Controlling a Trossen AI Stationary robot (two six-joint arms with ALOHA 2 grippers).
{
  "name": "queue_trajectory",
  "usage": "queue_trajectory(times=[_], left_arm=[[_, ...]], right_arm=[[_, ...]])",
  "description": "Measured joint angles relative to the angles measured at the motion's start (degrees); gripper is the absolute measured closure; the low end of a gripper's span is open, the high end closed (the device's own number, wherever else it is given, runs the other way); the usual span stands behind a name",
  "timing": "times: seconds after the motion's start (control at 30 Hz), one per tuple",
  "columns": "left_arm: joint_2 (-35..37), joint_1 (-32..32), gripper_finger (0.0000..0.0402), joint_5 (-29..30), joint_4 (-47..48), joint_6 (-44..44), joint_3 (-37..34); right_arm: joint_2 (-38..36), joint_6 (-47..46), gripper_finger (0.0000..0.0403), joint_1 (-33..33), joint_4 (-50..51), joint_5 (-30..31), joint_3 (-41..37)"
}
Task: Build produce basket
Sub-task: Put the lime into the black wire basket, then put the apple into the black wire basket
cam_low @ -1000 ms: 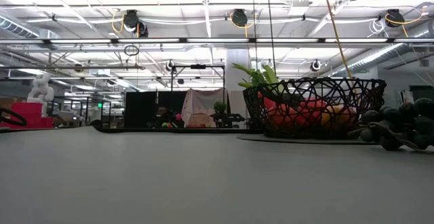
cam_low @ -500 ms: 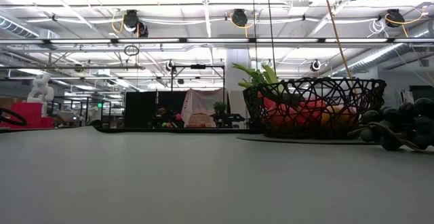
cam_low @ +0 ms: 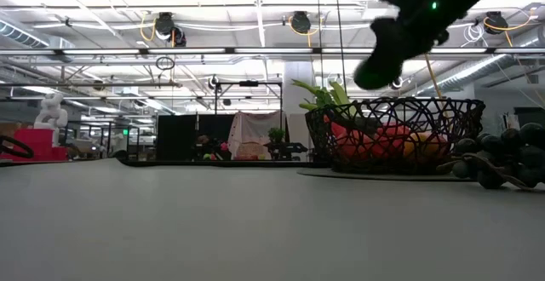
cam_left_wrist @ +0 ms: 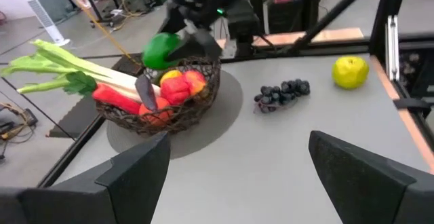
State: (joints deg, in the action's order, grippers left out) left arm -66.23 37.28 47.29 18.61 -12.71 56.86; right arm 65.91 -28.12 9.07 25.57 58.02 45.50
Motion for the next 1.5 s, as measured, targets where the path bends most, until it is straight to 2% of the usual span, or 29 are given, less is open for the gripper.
queue_trajectory(times=[0.2, 0.43, 0.7, 0.83, 0.97, 1.13, 1.23, 1.3, 1.4, 1.5], left_arm=[[-2.55, 0.00, 0.0050, -0.91, 0.08, 0.80, -0.02], [-3.44, -0.09, 0.0050, -1.20, -0.39, 2.21, -0.02], [-3.44, -0.87, 0.0050, -1.18, -2.07, 5.73, -0.02], [-3.42, -1.86, 0.0050, -1.20, -2.38, 6.73, -0.02], [-3.42, -2.56, 0.0050, -1.24, -2.24, 7.49, -0.02], [-3.42, -3.30, 0.0050, -2.32, -2.19, 7.98, -0.02], [-3.42, -3.31, 0.0050, -2.32, -2.20, 8.14, -0.02], [-3.42, -3.30, 0.0050, -2.39, -2.19, 8.52, -0.02], [-3.42, -3.30, 0.0050, -2.49, -2.16, 8.35, -0.02], [-3.42, -3.30, 0.0050, -2.47, -2.19, 8.63, -0.02]], right_arm=[[-0.82, -6.90, 0.0126, -5.19, 8.26, -4.56, 0.00], [-1.16, -16.27, 0.0122, -6.00, 19.87, -7.78, 0.02], [-2.52, -19.50, 0.0055, -5.83, 22.75, -13.21, 0.00], [-4.42, -19.49, 0.0041, -4.45, 22.09, -13.29, 0.00], [-7.98, -18.28, 0.0041, -1.53, 18.11, -14.81, 0.00], [-12.00, -15.13, 0.0051, 4.09, 7.01, -18.93, 0.00], [-12.15, -13.26, 0.0057, 9.03, 0.93, -18.79, 0.02], [-11.58, -13.04, 0.0061, 11.89, 0.27, -17.99, 0.02], [-10.48, -17.78, 0.0062, 17.13, 2.82, -18.18, 0.02], [-8.87, -22.73, 0.0062, 23.04, 3.32, -20.89, 0.02]])
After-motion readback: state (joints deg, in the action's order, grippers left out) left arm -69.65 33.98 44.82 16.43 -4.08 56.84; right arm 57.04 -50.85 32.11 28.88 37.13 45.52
